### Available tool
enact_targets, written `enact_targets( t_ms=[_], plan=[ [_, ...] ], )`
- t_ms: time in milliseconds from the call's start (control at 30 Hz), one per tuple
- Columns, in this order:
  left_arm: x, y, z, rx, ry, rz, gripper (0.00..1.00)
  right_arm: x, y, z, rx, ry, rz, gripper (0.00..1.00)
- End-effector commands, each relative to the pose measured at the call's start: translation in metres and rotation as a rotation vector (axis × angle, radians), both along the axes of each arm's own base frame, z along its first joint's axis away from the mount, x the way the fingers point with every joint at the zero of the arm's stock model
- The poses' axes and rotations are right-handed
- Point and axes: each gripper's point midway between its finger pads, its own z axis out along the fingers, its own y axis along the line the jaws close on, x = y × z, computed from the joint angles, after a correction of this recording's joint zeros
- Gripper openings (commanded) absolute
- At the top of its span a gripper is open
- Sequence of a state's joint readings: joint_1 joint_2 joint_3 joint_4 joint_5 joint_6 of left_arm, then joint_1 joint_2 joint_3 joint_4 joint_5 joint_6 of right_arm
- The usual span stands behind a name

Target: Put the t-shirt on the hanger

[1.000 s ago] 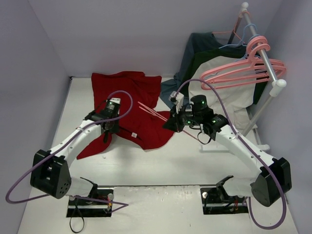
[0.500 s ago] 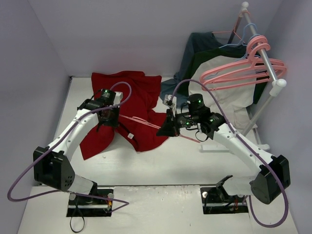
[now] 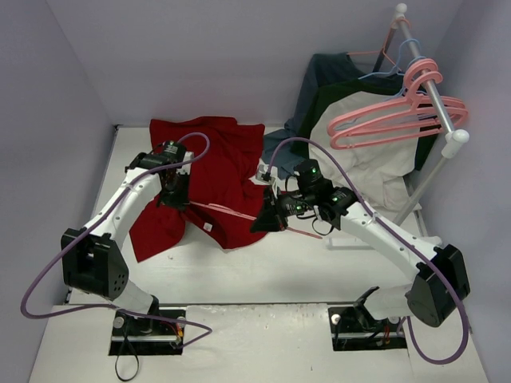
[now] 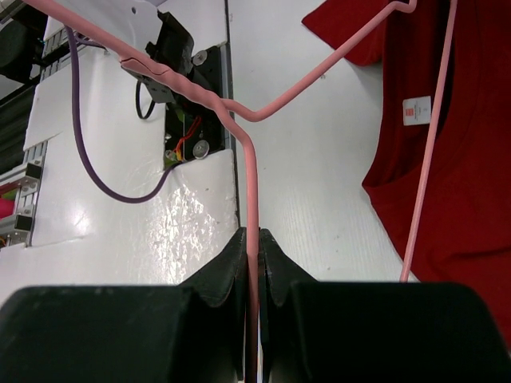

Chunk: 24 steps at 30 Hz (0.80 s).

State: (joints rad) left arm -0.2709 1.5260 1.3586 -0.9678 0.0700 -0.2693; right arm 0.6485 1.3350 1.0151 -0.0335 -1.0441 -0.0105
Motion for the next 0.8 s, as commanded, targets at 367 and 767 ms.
enact_targets(
  t_ms=[367, 767],
  plan=[
    [0.017, 0.007, 0.011, -0.029, 0.003, 0.068, 0.0, 0.005, 0.006, 0.005, 0.028, -0.049, 0.003, 0.0],
    [-0.002, -0.011, 0.024, -0.136, 0.03, -0.034, 0.0, 0.025, 0.029, -0.006, 0.019, -0.102, 0.062, 0.0]
  ],
)
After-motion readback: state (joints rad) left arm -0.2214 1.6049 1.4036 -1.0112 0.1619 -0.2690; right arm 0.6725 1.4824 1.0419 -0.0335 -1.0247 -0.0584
